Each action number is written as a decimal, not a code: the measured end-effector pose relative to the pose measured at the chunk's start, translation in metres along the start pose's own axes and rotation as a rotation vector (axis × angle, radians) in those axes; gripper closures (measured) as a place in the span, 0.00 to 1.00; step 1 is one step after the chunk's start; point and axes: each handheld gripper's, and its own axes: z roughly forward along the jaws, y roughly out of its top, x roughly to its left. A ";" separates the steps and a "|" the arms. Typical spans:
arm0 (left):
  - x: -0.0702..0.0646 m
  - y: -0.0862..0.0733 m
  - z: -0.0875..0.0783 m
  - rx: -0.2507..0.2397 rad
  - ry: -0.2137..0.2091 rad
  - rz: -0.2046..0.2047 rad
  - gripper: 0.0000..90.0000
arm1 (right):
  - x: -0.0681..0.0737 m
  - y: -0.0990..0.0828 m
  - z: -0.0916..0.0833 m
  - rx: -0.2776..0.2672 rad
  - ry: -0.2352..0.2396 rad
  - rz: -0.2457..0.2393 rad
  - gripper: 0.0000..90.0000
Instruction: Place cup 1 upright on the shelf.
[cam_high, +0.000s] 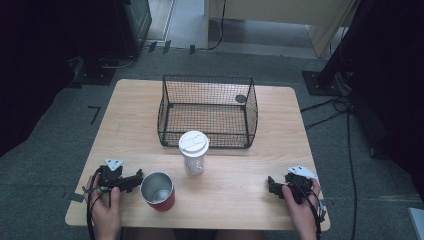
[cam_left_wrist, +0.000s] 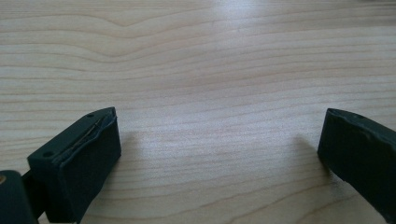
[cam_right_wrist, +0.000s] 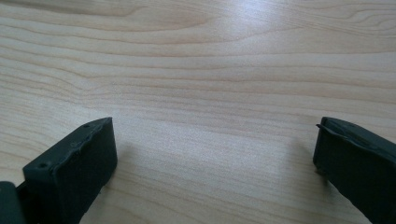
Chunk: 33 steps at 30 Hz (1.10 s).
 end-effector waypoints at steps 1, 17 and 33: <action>0.000 0.000 0.000 0.000 0.000 0.000 0.00 | 0.000 0.000 0.000 0.000 0.000 0.000 0.00; 0.000 0.000 0.000 0.000 0.000 0.000 0.00 | 0.021 0.010 -0.020 -0.045 -0.001 -0.040 0.00; 0.000 0.000 0.000 0.000 0.000 0.001 0.00 | 0.070 0.031 -0.041 -0.130 0.064 -0.080 0.00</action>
